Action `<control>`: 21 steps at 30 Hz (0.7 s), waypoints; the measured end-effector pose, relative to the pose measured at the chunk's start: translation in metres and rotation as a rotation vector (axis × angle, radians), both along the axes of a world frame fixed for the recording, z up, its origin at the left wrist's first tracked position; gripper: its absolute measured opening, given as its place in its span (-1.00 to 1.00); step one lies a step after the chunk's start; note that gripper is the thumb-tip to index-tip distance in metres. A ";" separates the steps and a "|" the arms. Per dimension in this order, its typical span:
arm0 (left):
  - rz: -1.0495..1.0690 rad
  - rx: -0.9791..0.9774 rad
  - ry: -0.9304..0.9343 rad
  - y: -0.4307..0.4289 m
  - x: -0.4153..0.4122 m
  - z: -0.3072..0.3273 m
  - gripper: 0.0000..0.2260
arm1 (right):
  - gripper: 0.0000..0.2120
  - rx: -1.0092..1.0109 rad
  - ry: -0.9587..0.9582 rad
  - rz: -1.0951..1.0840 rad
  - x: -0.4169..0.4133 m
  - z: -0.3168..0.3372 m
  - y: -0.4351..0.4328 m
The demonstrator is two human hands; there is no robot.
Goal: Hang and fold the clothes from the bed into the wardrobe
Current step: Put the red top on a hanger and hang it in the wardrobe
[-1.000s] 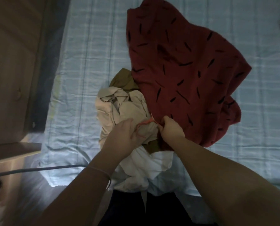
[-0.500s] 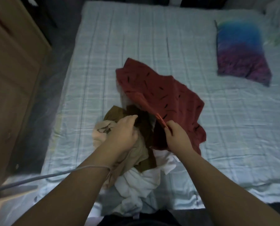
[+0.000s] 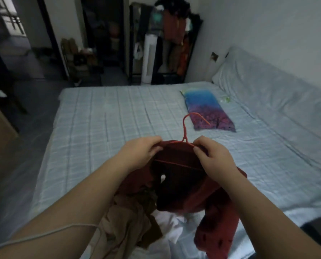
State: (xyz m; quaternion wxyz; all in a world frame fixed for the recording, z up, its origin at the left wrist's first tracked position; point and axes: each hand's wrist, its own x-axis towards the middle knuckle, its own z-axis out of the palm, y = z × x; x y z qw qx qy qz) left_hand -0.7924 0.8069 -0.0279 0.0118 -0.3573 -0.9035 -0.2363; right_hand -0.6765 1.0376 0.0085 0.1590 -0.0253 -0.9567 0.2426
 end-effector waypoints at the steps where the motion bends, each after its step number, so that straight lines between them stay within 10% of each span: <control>1: 0.004 0.020 0.025 0.000 0.001 0.006 -0.84 | -0.91 -0.017 0.013 -0.007 0.003 0.005 0.002; 8: 0.079 0.122 0.265 0.004 0.019 0.049 -0.75 | -0.76 -0.198 0.149 -0.117 0.040 0.025 0.021; 21: 0.310 0.072 0.583 -0.036 0.085 0.216 -0.67 | -0.63 0.156 0.328 0.113 0.031 0.133 0.030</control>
